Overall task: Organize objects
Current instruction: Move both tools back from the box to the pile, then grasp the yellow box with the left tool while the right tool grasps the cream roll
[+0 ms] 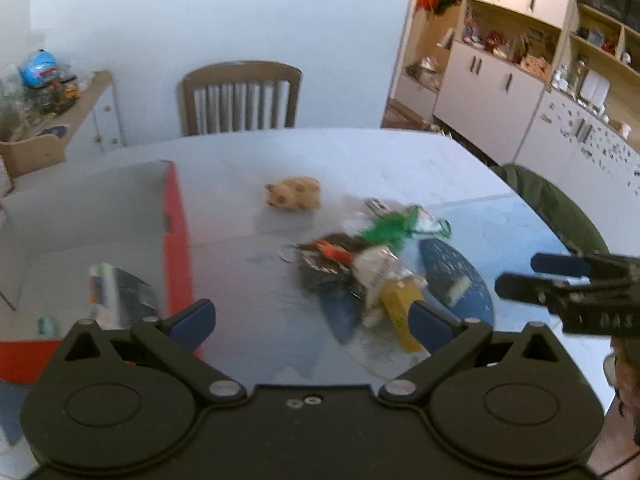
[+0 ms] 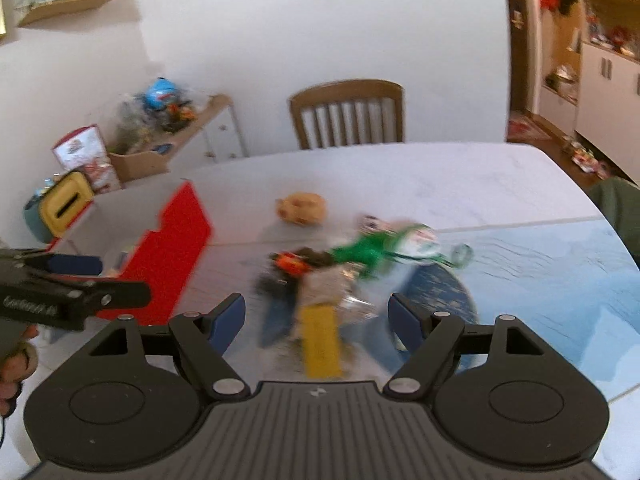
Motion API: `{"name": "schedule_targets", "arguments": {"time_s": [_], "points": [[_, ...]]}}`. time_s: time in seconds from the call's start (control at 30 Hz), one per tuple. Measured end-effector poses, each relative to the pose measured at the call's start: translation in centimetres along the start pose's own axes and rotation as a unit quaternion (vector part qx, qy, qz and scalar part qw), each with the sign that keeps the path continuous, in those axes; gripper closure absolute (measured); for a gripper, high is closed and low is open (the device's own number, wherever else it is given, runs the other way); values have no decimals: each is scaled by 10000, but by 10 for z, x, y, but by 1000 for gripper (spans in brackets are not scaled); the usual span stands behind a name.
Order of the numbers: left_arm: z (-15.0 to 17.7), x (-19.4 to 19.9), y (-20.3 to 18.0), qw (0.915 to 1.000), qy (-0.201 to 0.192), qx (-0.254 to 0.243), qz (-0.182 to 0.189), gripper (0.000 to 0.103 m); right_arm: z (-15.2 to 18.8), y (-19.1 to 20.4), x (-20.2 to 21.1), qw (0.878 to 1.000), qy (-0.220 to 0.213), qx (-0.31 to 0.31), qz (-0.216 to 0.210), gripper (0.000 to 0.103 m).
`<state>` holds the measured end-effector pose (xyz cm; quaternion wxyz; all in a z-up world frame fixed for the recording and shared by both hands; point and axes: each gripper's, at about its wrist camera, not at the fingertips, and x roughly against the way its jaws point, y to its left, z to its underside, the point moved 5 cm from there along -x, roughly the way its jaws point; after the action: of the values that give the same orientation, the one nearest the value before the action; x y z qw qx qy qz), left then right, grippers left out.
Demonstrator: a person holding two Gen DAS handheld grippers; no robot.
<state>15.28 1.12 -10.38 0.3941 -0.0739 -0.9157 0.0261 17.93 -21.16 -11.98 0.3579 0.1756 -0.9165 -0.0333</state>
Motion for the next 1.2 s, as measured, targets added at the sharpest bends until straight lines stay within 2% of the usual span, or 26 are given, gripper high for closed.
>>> {"name": "schedule_targets", "arguments": {"time_s": [0.27, 0.4, 0.73, 0.9, 1.0, 1.2], "points": [[16, -38, -43, 9995, 253, -93, 138, 1, 14, -43, -24, 9994, 276, 39, 209, 25], [19, -56, -57, 9992, 373, -69, 128, 1, 22, -52, -43, 9981, 502, 308, 199, 25], [16, -89, -72, 9978, 616, 225, 57, 1, 31, -69, -73, 9940, 741, 803, 20, 25], [14, -109, -80, 9973, 700, 239, 14, 1, 36, -70, -89, 9887, 827, 1239, -152, 25], [13, -120, -84, 9970, 748, 197, -45, 1, 38, -73, -99, 9880, 869, 1266, -178, 25], [15, -139, -84, 9952, 926, 302, -113, 8, 38, -77, -112, 9875, 875, 1287, -234, 25]]}}
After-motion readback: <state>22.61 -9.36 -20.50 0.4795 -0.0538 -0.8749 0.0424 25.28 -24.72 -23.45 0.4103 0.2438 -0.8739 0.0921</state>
